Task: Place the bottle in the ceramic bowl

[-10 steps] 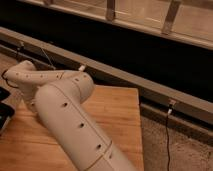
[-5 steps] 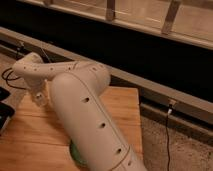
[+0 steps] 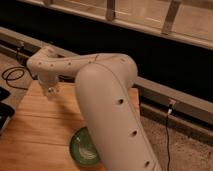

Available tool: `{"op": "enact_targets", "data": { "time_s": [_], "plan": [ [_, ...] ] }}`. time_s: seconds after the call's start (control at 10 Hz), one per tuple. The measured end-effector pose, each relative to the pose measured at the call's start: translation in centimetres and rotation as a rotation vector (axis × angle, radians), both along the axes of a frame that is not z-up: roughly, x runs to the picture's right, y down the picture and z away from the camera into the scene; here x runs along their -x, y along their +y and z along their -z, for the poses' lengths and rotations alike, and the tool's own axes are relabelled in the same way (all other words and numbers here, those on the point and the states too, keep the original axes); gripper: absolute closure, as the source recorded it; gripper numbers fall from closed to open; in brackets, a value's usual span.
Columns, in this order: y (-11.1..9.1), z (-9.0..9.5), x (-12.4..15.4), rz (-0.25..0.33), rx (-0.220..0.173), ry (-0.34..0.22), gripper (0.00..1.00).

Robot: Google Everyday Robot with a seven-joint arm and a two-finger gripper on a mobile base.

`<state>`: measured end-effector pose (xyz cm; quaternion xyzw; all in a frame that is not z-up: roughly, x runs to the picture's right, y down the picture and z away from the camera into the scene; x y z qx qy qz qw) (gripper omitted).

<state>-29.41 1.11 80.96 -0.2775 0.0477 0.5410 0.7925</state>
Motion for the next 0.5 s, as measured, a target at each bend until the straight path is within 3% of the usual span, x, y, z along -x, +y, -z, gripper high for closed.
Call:
{"op": "enact_targets", "data": {
  "time_s": [0.2, 0.3, 0.5],
  "plan": [
    [1.1, -0.2, -4.2, -0.111, 0.055, -0.067, 1.0],
    [2.1, -0.8, -6.5, -0.205, 0.099, -0.164, 1.0],
    [3.2, -0.7, -10.0, -0.338, 0.116, -0.345, 1.0]
  ]
}}
